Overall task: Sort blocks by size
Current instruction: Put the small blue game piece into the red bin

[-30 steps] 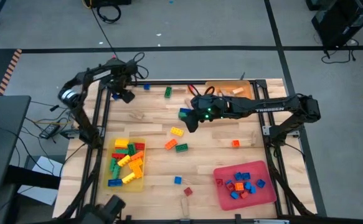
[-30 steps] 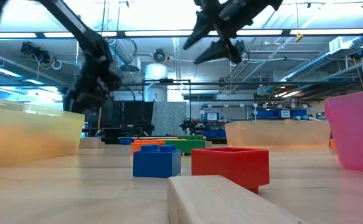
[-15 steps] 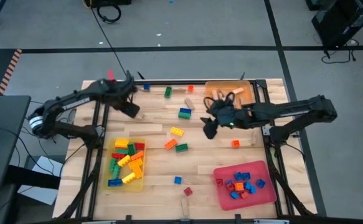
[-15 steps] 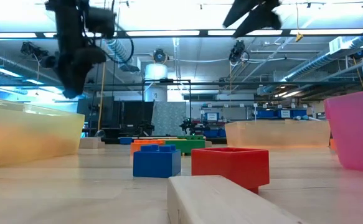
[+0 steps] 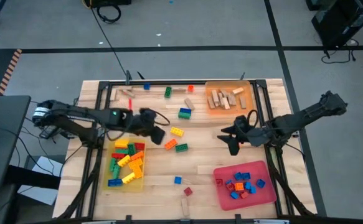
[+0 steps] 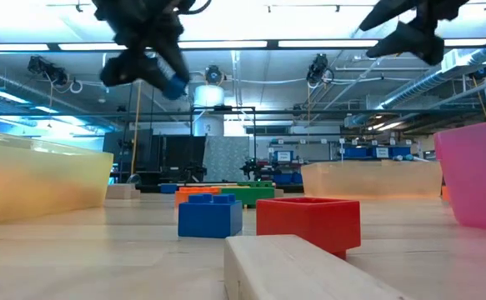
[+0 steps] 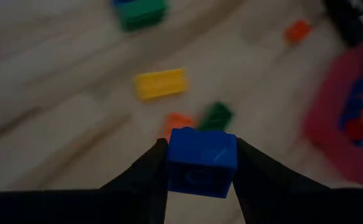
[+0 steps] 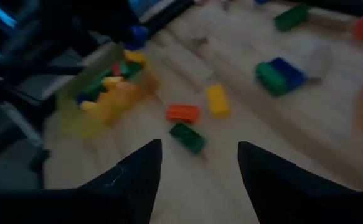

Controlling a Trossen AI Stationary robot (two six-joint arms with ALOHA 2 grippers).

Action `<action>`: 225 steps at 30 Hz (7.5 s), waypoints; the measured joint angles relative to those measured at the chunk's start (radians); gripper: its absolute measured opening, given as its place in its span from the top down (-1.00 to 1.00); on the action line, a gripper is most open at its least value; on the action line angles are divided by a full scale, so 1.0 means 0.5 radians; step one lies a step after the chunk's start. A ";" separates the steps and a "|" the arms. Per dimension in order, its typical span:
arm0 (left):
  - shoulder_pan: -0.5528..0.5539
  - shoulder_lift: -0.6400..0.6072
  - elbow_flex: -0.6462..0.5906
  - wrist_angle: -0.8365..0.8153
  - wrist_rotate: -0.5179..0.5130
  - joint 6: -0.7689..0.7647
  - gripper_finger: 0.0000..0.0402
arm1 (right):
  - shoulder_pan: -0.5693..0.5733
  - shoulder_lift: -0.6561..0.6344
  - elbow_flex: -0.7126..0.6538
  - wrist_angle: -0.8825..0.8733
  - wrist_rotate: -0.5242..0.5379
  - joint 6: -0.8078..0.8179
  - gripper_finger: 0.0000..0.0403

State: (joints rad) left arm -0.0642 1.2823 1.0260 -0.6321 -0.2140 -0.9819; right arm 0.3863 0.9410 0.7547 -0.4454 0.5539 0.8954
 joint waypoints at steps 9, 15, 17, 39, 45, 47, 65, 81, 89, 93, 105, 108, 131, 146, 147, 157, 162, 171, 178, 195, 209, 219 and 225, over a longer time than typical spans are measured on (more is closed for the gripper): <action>-0.161 0.274 0.000 0.719 0.067 -0.034 0.25 | 0.022 0.175 -0.296 0.851 -0.005 -0.673 -0.12; -0.181 0.407 0.000 1.134 0.243 0.001 0.25 | 0.034 0.296 -0.298 1.198 -0.007 -1.065 -0.14; -0.181 0.446 0.000 1.264 0.270 0.002 0.25 | 0.054 0.314 -0.298 1.220 -0.010 -1.241 -0.17; -0.175 0.527 0.010 1.503 0.328 0.001 0.25 | -0.011 1.004 0.109 1.512 -0.072 -2.076 -0.63; -0.175 0.527 0.010 1.526 0.339 0.011 0.24 | -0.069 1.156 0.221 1.504 -0.262 -2.079 -0.56; -0.175 0.527 0.009 1.526 0.348 0.012 0.24 | -0.074 1.171 0.233 1.496 -0.268 -2.084 -0.52; -0.174 0.527 0.008 1.513 0.331 -0.023 0.23 | -0.101 1.188 0.243 1.477 -0.248 -2.179 0.19; 0.019 0.518 0.011 1.479 0.528 0.291 -0.29 | -0.099 1.192 0.235 1.427 -0.167 -1.952 0.22; 0.160 0.474 0.011 1.441 0.781 0.449 -0.27 | -0.098 1.130 0.236 1.208 0.059 -1.702 0.19; 0.231 0.356 0.011 1.146 0.731 0.622 -0.26 | -0.099 1.040 0.237 0.999 0.116 -1.532 0.19; 0.458 -0.089 0.014 -0.415 0.019 0.789 -0.25 | -0.099 0.890 0.239 0.772 0.164 -1.044 0.19; 0.490 -0.083 -0.020 -0.794 -0.062 0.790 -0.25 | -0.099 0.892 0.240 0.766 0.176 -0.962 0.19; 0.466 -0.068 -0.718 -0.787 0.521 0.695 -0.25 | -0.101 0.894 0.240 0.807 0.186 -0.792 0.19; 0.470 -0.068 -0.433 -0.779 0.154 1.037 -0.25 | -0.101 0.895 0.240 0.808 0.186 -0.792 0.19; 0.507 -0.068 -0.411 -0.779 0.154 1.092 -0.25 | -0.101 0.895 0.240 0.808 0.186 -0.793 0.19; 0.979 -0.063 -0.288 -0.761 0.275 1.702 -0.25 | -0.101 0.895 0.239 0.808 0.186 -0.778 0.19; 1.067 -0.036 -0.285 -0.722 0.394 1.899 -0.25 | -0.077 0.892 0.239 0.707 0.124 -0.572 0.19; 1.076 0.044 -0.285 -0.706 0.327 1.890 -0.25 | -0.001 0.880 0.237 0.429 -0.042 -0.218 0.19; 0.984 -0.050 -0.285 -0.600 0.371 1.747 -0.25 | -0.008 0.879 0.237 0.403 -0.042 -0.188 0.18; 0.359 -0.447 -0.285 -0.063 -0.050 1.668 -0.25 | 0.131 0.596 0.237 -0.344 -0.726 0.989 0.19; 0.350 -0.446 -0.287 0.004 -0.132 1.623 -0.25 | 0.780 0.608 0.239 -1.110 -0.947 2.205 0.18; 0.350 -0.446 -0.287 0.091 -0.134 1.625 -0.25 | 0.889 0.903 0.239 -1.139 -0.946 2.344 0.15; 0.350 -0.446 -0.287 0.089 -0.134 1.625 -0.25 | 0.890 1.018 0.239 -1.084 -1.008 2.407 0.05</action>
State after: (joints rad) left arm 0.1108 1.0592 0.8825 -0.5877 -0.2810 -0.1695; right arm 0.8314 1.4503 0.8742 -0.9874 0.0500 2.0991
